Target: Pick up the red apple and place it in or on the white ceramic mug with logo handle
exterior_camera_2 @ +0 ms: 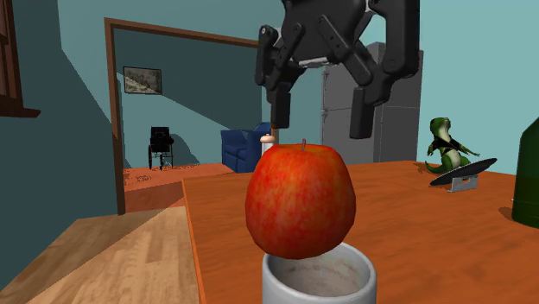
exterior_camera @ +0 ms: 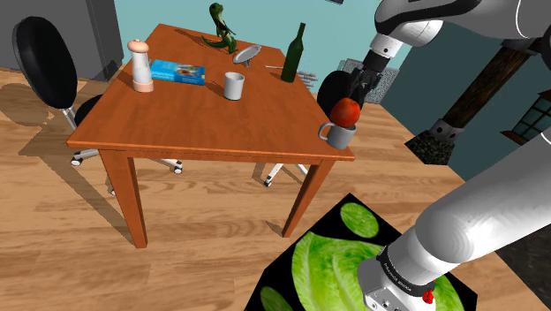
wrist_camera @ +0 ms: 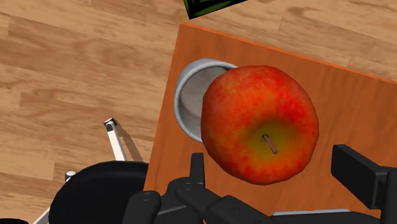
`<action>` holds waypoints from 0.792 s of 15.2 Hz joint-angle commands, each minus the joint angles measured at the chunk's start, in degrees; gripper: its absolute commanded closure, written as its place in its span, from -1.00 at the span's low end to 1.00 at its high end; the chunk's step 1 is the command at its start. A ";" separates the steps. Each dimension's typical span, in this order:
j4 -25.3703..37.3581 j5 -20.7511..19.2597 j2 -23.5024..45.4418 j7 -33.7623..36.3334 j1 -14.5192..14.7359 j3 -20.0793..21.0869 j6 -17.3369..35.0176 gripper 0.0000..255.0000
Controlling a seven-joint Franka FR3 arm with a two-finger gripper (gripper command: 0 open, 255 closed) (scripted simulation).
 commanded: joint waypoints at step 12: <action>6.56 -0.34 -0.64 0.24 -0.15 -0.13 -7.18 -1.00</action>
